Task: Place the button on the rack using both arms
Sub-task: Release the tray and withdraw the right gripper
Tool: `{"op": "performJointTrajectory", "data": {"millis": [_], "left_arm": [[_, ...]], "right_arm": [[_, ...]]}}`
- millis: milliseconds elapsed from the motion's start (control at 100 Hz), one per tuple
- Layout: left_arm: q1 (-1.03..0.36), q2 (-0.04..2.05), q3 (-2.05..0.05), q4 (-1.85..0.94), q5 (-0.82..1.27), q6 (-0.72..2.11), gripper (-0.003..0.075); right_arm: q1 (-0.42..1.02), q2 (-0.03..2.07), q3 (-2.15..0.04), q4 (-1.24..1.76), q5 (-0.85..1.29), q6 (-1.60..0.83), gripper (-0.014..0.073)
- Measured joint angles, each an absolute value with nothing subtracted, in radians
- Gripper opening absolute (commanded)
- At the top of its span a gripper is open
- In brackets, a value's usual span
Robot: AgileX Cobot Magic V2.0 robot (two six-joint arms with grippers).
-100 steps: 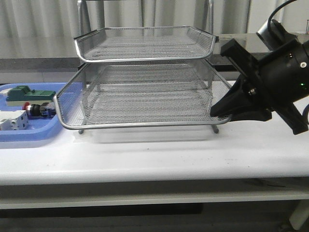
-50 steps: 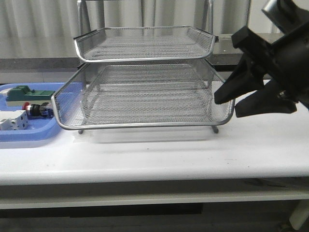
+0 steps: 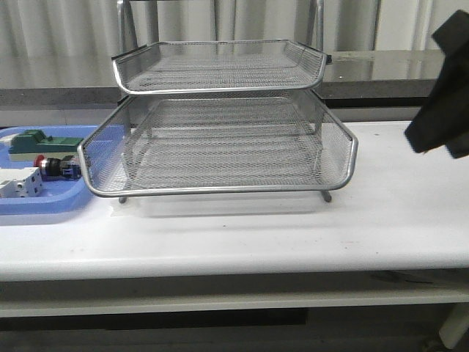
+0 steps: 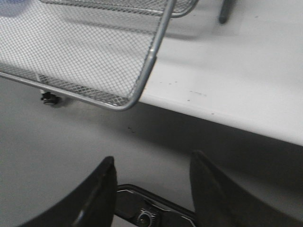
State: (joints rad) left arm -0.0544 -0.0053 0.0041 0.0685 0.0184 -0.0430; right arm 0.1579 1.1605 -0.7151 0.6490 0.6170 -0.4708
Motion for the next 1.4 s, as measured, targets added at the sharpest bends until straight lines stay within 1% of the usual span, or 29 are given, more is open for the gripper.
{"op": "performJointTrajectory", "data": {"millis": [170,390,560,690,760,970,1280,1400], "left_arm": [[-0.054,-0.005,0.004,0.068,0.018,-0.043,-0.0020],[-0.054,-0.005,0.004,0.068,0.018,-0.043,-0.0020],[-0.054,-0.005,0.004,0.068,0.018,-0.043,-0.0020],[-0.054,-0.005,0.004,0.068,0.018,-0.043,-0.0020],[-0.054,-0.005,0.004,0.068,0.018,-0.043,-0.0020],[-0.054,-0.005,0.004,0.068,0.018,-0.043,-0.0020],[-0.054,-0.005,0.004,0.068,0.018,-0.043,-0.0020],[-0.054,-0.005,0.004,0.068,0.018,-0.043,-0.0020]], "right_arm": [[0.158,0.996,-0.714,0.409,0.650,-0.277,0.0375],[0.158,0.798,-0.713,0.134,0.765,-0.020,0.0375],[0.158,0.653,-0.713,0.012,0.876,0.095,0.0375],[0.158,0.568,-0.713,-0.024,0.938,0.124,0.0358],[0.158,0.538,-0.713,-0.026,0.962,0.131,0.0325],[0.158,0.501,-0.713,-0.027,1.006,0.135,0.0189],[0.158,0.500,-0.713,-0.028,1.015,0.135,-0.0071],[0.158,0.500,-0.713,-0.030,1.015,0.135,-0.0066]]}}
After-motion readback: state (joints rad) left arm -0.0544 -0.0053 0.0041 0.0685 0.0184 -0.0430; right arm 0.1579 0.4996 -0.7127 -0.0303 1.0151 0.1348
